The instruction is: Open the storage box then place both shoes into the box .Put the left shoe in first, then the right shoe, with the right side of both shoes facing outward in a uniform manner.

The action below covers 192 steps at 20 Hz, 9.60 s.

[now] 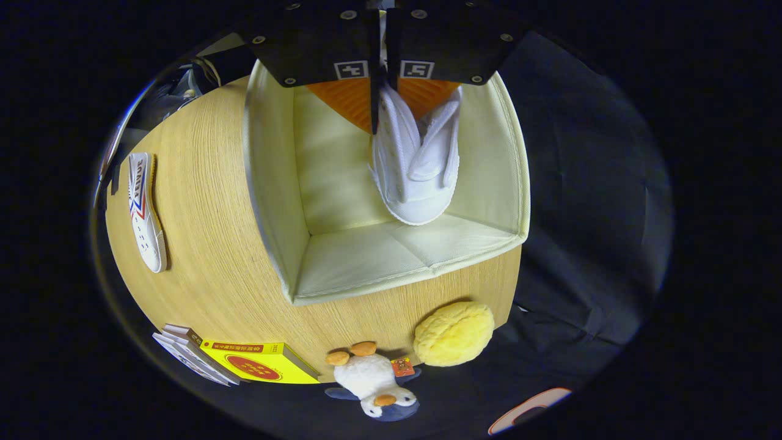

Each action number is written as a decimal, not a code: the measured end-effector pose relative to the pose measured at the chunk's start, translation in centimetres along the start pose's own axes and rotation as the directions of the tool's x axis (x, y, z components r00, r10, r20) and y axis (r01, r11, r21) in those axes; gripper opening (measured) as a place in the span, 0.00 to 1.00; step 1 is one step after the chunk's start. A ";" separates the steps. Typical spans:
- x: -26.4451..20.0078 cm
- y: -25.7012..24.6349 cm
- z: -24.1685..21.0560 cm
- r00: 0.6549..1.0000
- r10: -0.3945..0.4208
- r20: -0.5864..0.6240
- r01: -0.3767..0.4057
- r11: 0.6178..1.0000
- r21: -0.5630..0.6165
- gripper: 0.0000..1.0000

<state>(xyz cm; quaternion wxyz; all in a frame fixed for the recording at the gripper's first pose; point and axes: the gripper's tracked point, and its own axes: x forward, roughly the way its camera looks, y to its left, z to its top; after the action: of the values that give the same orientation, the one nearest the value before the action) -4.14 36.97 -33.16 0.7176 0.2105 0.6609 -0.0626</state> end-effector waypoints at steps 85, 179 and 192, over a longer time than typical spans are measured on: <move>-8.5 -34.3 6.9 0.951 0.128 0.281 -0.133 0.991 -0.002 0.04; -39.0 -28.3 19.9 0.127 0.276 0.953 0.091 0.953 -0.289 0.97; -41.4 -30.4 20.6 -0.008 0.211 0.977 0.147 0.967 -0.208 0.98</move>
<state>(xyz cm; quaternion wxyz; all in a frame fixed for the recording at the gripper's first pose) -1.28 -6.20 1.30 0.9942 0.0261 -0.0481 -0.0926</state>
